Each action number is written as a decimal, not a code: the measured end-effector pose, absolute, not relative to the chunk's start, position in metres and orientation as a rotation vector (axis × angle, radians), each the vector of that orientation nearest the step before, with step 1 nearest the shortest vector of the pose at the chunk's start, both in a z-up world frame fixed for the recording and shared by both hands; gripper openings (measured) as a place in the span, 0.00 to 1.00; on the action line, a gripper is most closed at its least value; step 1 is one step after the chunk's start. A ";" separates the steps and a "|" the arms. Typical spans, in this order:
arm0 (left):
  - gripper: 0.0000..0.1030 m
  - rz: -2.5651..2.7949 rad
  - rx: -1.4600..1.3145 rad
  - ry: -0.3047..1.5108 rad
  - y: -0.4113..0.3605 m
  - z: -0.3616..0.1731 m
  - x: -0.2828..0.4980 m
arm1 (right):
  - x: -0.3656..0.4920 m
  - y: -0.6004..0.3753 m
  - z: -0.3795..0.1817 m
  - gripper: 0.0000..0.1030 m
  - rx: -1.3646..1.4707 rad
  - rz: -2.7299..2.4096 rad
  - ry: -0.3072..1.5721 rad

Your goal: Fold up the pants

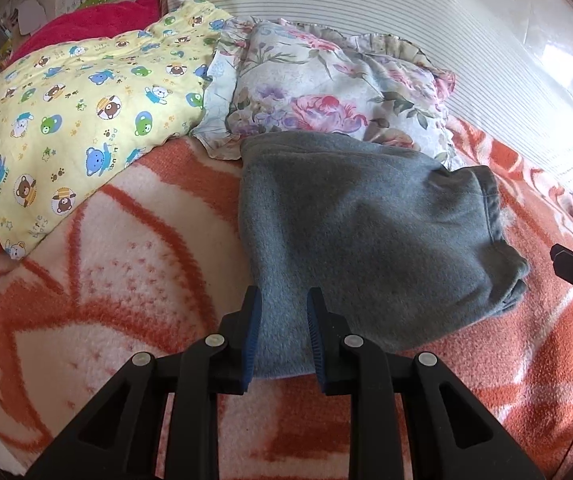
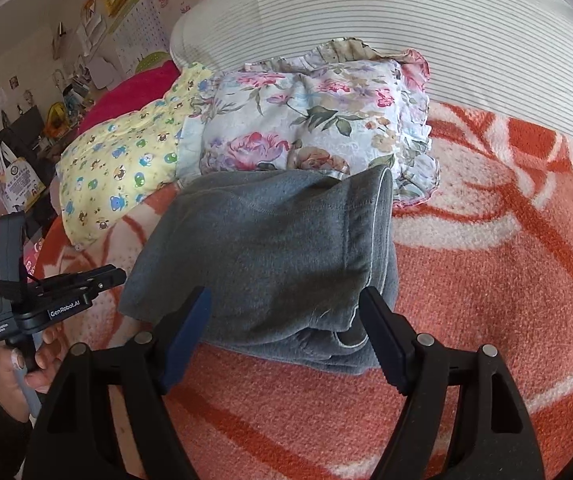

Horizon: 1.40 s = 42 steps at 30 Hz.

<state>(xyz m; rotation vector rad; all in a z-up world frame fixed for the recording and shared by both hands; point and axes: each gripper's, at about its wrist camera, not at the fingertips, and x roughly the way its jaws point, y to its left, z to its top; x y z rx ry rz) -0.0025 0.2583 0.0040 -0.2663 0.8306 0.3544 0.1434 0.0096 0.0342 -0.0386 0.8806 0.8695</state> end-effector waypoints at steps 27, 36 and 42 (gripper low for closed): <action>0.74 0.390 -0.109 0.770 0.214 0.037 -0.047 | 0.089 0.012 0.052 0.95 -0.238 0.985 0.871; 0.75 0.407 -0.035 0.759 0.198 0.045 -0.057 | 0.079 0.010 0.055 0.96 -0.250 1.004 0.876; 0.78 0.409 -0.030 0.746 0.193 0.053 -0.064 | 0.073 0.007 0.061 0.97 -0.258 1.004 0.867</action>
